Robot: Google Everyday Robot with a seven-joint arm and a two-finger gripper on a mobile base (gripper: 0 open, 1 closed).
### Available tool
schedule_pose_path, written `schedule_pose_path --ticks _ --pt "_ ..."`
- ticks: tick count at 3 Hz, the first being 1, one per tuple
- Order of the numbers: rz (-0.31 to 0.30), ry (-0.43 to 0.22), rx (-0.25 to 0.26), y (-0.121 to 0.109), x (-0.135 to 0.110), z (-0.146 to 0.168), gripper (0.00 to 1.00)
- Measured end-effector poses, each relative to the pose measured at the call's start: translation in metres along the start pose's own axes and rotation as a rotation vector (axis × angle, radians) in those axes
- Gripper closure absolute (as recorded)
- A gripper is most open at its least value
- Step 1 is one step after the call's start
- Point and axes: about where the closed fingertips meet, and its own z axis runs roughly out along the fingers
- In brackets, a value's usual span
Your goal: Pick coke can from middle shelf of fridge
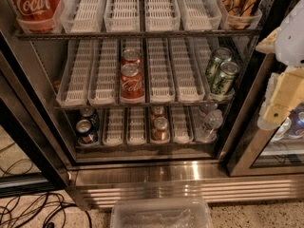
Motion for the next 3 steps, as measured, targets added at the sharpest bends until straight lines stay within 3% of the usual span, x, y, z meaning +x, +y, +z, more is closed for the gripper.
schedule_pose_path --ticks 1,2,3 --pt "0.000 0.000 0.000 0.000 0.000 0.000 0.00" --pt "0.010 -0.032 -0.014 0.012 -0.002 0.021 0.00" --pt "0.051 -0.108 -0.069 0.041 -0.009 0.073 0.00"
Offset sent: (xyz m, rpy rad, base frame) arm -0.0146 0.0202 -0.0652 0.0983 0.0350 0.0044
